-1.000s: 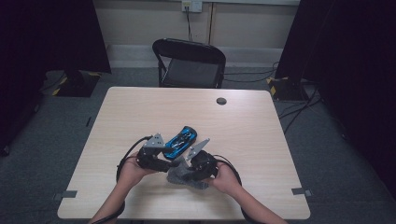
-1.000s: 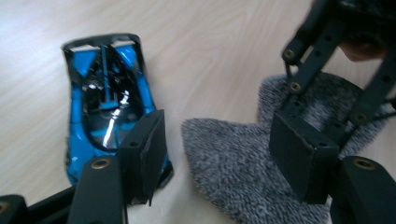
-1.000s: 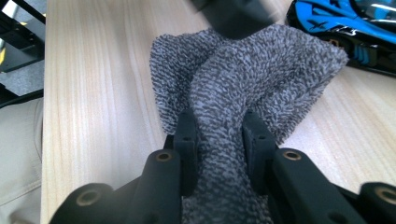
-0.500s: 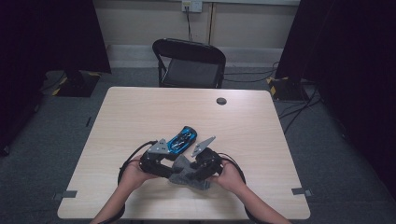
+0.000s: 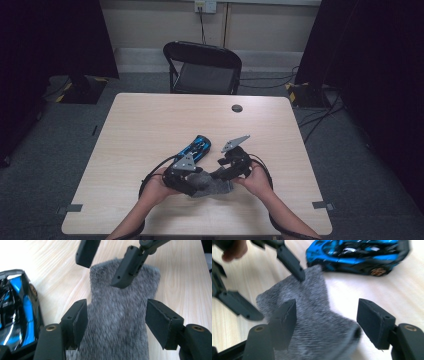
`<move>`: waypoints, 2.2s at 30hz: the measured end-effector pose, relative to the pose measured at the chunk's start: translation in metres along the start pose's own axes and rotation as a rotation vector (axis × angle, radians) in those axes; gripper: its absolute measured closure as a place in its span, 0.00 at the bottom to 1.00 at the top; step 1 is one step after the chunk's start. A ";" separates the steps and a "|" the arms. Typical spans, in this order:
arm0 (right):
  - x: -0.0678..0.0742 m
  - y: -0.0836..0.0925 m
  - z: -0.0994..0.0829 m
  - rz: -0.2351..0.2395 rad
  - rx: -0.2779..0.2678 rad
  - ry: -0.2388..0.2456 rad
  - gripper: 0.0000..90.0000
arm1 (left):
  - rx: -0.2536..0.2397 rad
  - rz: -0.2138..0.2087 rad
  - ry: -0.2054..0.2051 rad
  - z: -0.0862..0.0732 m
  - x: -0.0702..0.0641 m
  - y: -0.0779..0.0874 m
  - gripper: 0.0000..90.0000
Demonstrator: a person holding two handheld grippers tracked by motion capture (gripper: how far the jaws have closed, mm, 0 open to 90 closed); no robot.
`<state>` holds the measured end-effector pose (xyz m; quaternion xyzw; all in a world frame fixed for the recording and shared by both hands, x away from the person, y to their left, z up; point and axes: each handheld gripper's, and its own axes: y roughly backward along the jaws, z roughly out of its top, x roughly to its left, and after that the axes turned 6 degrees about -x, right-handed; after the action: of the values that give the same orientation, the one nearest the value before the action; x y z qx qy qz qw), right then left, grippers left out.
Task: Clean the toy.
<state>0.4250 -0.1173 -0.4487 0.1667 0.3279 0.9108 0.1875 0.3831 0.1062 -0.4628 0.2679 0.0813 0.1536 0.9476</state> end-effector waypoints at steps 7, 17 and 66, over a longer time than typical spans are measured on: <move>-0.013 0.010 0.002 -0.054 -0.025 -0.034 0.36 | 0.060 0.000 -0.033 -0.003 -0.001 -0.023 0.38; -0.022 0.007 0.008 -0.097 -0.023 -0.046 0.36 | 0.144 -0.012 -0.037 -0.004 -0.004 -0.032 0.75; -0.021 -0.090 0.051 -0.221 -0.012 0.071 0.14 | 0.047 0.333 0.197 -0.066 0.044 0.105 0.77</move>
<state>0.4864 -0.0352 -0.4744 0.0962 0.3452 0.8918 0.2760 0.3829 0.2382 -0.4658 0.2834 0.1319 0.3320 0.8900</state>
